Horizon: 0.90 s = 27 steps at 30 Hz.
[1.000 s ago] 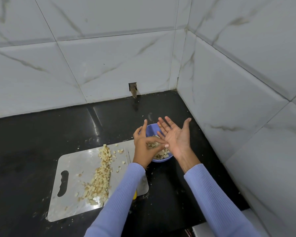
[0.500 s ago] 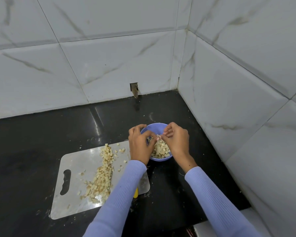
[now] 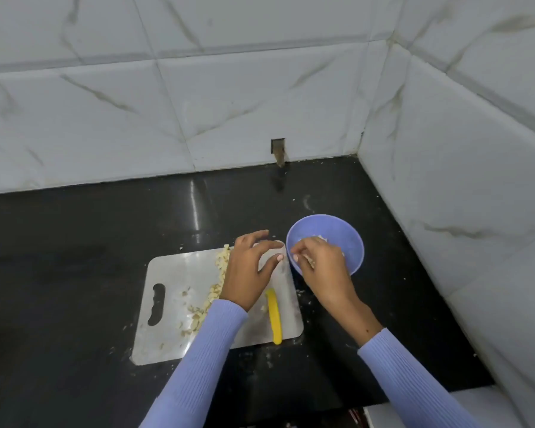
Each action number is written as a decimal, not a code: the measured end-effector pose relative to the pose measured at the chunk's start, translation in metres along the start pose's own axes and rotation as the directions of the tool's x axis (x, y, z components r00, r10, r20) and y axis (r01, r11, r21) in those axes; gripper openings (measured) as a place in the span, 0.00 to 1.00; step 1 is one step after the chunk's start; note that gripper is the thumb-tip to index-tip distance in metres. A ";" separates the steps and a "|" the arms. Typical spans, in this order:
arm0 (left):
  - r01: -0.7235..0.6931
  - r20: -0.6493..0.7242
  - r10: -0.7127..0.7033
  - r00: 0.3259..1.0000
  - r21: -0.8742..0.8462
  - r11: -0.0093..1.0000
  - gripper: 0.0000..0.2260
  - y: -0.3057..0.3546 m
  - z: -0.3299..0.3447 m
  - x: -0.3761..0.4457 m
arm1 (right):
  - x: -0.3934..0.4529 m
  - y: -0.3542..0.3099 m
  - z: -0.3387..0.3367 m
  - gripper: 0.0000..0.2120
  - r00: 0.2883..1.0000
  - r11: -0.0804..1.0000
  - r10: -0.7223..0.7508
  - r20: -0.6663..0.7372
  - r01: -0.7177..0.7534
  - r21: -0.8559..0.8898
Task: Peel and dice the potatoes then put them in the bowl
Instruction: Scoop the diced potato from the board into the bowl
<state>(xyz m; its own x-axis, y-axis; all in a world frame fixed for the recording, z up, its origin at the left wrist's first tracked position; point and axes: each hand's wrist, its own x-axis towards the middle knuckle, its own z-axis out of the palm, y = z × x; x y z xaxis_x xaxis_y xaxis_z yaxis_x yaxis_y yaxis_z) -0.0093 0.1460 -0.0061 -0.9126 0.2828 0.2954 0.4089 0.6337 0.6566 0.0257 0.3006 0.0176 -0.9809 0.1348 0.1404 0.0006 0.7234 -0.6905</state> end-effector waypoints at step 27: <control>0.626 0.128 -0.614 0.779 -0.222 0.748 0.19 -0.094 -0.058 -0.097 | -0.034 -0.064 0.139 0.35 0.856 0.930 0.362 0.369 -0.304 -0.209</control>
<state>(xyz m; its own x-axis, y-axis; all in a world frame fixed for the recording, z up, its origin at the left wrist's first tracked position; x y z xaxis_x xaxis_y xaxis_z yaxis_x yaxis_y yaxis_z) 0.0409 0.0170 -0.0560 -0.9620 -0.0764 -0.2621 -0.2651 0.4905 0.8301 0.0323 0.1562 -0.0416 -0.9111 0.1273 -0.3921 0.3389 0.7729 -0.5365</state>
